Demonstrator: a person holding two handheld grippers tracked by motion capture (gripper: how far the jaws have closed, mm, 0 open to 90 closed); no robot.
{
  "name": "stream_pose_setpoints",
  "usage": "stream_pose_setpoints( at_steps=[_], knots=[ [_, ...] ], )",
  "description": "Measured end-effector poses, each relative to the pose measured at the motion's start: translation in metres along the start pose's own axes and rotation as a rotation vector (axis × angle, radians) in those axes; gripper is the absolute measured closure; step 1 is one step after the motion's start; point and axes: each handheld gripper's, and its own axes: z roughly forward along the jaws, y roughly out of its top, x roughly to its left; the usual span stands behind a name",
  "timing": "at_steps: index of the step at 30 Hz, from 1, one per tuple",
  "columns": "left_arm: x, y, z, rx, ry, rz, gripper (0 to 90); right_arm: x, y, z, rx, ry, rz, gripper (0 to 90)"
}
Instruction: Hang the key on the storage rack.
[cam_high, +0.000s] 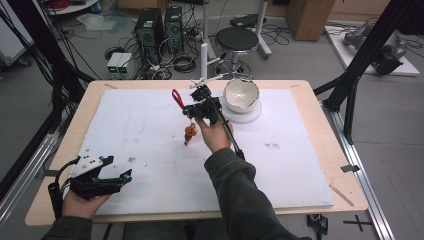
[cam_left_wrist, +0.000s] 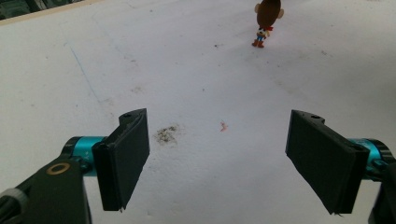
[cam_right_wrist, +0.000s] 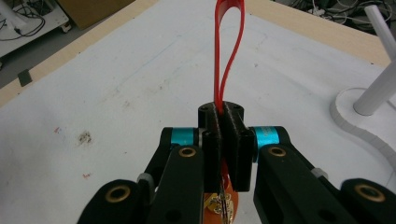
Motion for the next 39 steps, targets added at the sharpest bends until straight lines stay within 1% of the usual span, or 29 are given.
stream_pose_setpoints(
  at_steps=[1,6,17,18,19,20,25,31,33,39],
  knots=[
    [0.000,0.000,0.000,0.003,0.000,0.003,22.0,-0.001,0.000,-0.001,-0.004,0.000,-0.005,86.2],
    [0.000,0.000,0.000,0.003,-0.001,0.003,22.0,-0.004,0.001,-0.009,-0.020,0.000,0.003,86.3],
    [0.000,0.000,0.000,-0.003,0.002,-0.007,22.0,-0.012,0.001,-0.024,-0.040,-0.030,-0.003,86.3],
    [0.000,0.000,0.000,-0.001,0.003,-0.004,22.0,-0.014,0.001,-0.026,-0.040,-0.033,0.007,86.3],
    [0.000,0.000,0.000,-0.001,0.003,-0.004,22.0,-0.016,0.002,-0.027,-0.047,-0.037,0.001,86.3],
    [0.000,0.000,0.000,-0.002,0.002,-0.004,22.0,-0.016,0.002,-0.029,-0.052,-0.042,0.009,86.3],
    [0.000,0.000,0.000,-0.002,0.002,-0.007,22.0,-0.025,0.003,-0.034,-0.053,-0.071,0.021,86.3],
    [0.000,0.000,0.000,0.005,-0.001,0.003,22.0,-0.035,0.006,-0.039,-0.058,-0.097,0.030,86.3],
    [0.000,0.000,0.000,0.005,0.001,0.001,22.0,-0.037,0.006,-0.040,-0.061,-0.102,0.043,86.3],
    [0.000,0.000,0.000,0.004,0.002,0.001,22.0,-0.043,0.009,-0.041,-0.054,-0.129,0.046,86.3]
  ],
)
